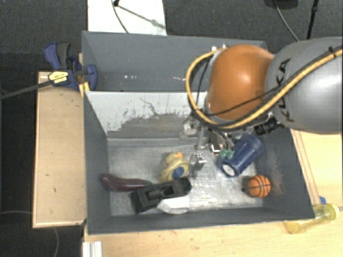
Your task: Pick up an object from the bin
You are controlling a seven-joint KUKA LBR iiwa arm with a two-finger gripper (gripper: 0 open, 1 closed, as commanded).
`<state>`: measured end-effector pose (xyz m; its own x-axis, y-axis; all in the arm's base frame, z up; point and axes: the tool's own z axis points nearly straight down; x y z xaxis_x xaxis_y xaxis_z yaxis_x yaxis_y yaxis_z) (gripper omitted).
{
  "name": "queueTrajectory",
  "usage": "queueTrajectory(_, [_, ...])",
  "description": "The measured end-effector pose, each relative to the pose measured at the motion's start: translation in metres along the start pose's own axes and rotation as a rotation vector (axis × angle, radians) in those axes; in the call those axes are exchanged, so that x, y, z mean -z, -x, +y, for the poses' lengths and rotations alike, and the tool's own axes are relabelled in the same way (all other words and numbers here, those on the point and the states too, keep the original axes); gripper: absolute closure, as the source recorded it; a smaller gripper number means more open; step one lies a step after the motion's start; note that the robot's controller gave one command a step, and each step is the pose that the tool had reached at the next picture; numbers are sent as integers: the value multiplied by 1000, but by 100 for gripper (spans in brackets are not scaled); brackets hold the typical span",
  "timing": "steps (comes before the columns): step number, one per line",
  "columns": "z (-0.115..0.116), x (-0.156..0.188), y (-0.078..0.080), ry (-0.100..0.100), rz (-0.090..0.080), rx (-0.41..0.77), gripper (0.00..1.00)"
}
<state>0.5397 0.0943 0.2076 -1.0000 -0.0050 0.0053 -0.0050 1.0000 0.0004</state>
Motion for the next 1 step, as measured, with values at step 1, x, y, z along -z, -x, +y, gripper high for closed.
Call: queueTrajectory(1, [-1, 5, 2, 1, -8, -3, 0])
